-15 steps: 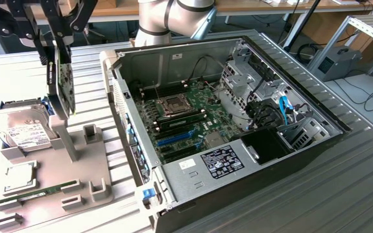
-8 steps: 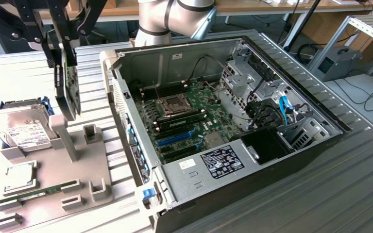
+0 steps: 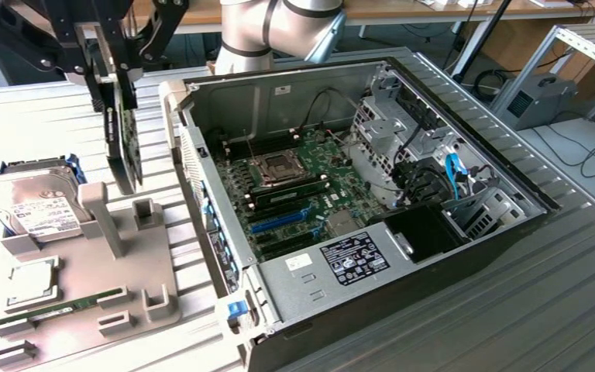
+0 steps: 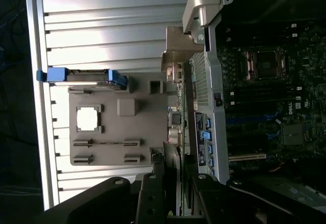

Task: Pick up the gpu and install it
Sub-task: 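Pick up the gpu and move the gpu toward the slot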

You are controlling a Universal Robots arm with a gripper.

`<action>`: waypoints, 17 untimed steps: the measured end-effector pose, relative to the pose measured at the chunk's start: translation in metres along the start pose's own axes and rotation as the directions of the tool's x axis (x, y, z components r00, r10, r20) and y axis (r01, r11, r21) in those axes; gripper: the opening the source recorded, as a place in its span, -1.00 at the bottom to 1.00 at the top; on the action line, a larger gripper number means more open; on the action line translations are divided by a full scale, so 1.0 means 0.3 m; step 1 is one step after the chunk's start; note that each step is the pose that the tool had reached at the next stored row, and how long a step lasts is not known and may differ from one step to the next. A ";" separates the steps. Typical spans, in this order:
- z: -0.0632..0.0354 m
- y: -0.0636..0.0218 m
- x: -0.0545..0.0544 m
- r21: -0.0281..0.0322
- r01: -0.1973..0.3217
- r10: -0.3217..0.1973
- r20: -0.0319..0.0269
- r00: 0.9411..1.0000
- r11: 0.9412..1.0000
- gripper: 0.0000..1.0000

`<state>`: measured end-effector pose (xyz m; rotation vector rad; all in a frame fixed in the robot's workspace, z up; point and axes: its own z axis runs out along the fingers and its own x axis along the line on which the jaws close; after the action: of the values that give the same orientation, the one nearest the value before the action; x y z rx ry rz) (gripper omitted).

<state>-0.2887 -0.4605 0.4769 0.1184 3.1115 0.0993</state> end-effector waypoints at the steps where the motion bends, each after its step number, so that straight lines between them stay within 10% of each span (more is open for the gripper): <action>1: 0.003 0.000 -0.001 0.000 0.000 0.000 0.000 1.000 1.000 -0.48; 17: 0.098 -0.012 -0.004 0.001 0.002 -0.002 0.000 1.000 1.000 -0.48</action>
<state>-0.2868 -0.4624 0.4473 0.1156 3.1118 0.0976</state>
